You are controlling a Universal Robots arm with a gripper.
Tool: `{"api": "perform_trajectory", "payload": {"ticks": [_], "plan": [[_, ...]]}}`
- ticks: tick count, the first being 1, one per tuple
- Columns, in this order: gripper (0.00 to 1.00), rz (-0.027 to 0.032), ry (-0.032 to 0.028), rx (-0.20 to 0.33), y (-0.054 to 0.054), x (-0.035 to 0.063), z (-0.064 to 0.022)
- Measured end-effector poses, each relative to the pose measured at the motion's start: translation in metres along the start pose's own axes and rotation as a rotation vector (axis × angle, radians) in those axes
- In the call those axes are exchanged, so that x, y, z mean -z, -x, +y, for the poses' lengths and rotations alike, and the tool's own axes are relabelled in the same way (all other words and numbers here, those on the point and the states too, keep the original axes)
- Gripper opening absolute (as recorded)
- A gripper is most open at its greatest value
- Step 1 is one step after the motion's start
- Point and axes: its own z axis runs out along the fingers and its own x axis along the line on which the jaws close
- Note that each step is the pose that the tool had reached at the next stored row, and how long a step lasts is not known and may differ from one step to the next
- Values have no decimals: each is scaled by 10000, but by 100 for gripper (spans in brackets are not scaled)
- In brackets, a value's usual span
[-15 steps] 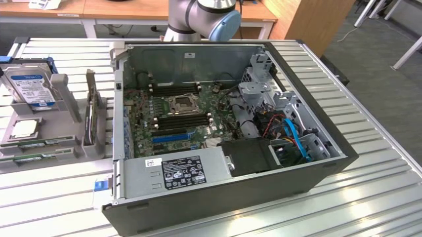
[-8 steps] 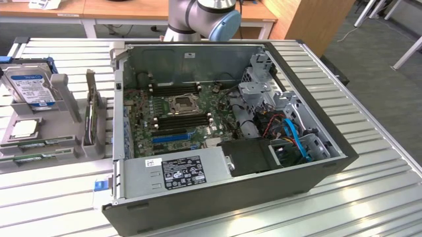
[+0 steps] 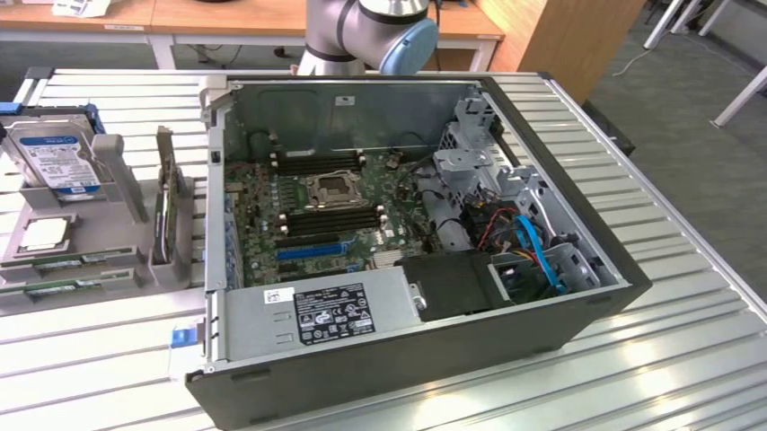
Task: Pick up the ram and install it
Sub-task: 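Pick up the ram and move it above insertion slot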
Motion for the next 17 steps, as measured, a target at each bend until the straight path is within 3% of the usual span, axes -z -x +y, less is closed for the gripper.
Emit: {"api": "perform_trajectory", "payload": {"ticks": [9, 17], "plan": [[10, 6, -13, 102, 0, -2, 0], [10, 39, -30, 558, 0, -3, 0]]}}
